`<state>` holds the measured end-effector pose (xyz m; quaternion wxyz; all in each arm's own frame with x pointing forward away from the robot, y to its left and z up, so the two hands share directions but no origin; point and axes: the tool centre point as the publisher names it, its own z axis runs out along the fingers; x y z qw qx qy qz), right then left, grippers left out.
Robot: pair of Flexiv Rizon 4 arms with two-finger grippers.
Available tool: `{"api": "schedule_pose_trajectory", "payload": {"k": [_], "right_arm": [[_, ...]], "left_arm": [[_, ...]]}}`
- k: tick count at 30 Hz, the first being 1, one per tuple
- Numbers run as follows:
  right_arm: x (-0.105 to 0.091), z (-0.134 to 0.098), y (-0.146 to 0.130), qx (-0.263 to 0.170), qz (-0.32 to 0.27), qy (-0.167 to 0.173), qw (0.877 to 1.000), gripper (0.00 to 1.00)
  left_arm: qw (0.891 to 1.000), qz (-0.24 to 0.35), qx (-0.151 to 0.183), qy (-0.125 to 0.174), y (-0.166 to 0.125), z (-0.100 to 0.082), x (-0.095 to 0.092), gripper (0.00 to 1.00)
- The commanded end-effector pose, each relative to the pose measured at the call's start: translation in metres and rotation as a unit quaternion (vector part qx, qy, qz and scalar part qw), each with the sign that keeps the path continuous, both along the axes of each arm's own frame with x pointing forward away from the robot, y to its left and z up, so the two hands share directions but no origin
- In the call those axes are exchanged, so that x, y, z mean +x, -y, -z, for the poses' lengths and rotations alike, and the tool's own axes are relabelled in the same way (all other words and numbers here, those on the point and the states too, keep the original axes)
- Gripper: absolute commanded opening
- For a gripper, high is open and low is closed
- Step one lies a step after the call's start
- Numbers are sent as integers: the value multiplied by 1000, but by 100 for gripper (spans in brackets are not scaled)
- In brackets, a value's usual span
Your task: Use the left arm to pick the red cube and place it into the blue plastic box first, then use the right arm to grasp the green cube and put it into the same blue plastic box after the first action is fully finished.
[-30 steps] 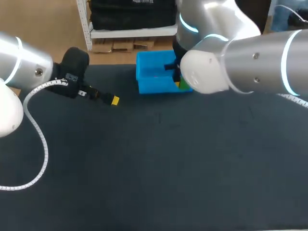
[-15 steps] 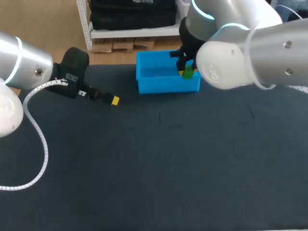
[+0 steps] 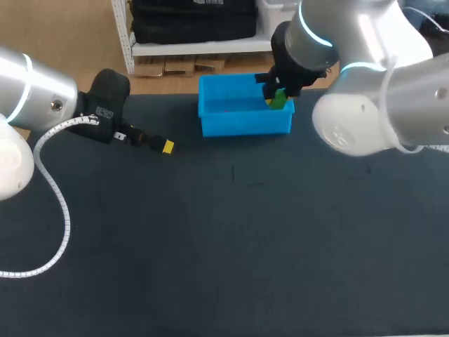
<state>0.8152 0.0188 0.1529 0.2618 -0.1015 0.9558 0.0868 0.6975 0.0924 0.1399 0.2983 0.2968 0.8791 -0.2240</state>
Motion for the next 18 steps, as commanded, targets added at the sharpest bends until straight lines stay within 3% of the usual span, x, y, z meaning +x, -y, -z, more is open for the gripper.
{"api": "schedule_pose_trajectory", "payload": {"k": [1, 18], "right_arm": [[7, 4, -3, 5, 2, 21, 1000, 0], [78, 16, -16, -1, -5, 20, 1000, 0]], "left_arm": [[1000, 2, -4, 2, -2, 1, 0, 100], [1000, 2, -4, 2, -2, 1, 0, 100]]}}
